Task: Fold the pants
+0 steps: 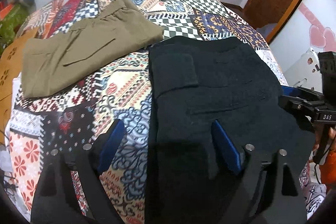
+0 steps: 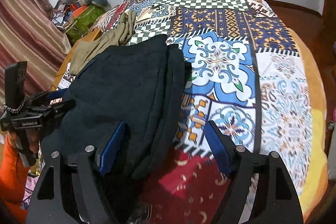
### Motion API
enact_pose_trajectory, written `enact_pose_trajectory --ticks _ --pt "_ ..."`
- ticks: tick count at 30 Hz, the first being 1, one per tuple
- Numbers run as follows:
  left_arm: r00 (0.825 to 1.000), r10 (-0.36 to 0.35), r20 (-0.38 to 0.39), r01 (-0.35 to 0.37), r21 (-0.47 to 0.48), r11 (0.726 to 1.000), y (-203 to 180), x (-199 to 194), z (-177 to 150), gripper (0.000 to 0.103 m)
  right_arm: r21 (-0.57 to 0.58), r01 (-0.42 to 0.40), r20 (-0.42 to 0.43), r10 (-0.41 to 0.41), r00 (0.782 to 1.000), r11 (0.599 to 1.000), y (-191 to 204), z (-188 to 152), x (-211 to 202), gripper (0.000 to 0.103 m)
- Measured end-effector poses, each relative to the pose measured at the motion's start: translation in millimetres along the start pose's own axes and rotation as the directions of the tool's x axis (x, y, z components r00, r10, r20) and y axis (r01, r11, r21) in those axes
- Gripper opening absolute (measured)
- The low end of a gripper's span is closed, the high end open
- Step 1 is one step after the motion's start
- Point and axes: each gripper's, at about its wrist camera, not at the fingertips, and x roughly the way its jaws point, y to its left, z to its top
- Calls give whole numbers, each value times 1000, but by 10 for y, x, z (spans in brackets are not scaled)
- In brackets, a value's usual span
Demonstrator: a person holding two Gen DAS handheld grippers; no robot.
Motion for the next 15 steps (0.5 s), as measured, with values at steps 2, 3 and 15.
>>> enact_pose_trajectory --ticks 2,3,15 --pt "999 -34 -23 34 -4 999 -5 66 53 89 25 -41 -9 42 999 999 -39 32 47 81" --pt "998 -52 -36 52 -8 999 -1 92 78 90 33 -58 -18 59 998 998 -54 42 71 81" --pt "979 -149 -136 145 -40 989 22 174 22 97 47 -149 -88 152 984 988 -8 -21 157 81"
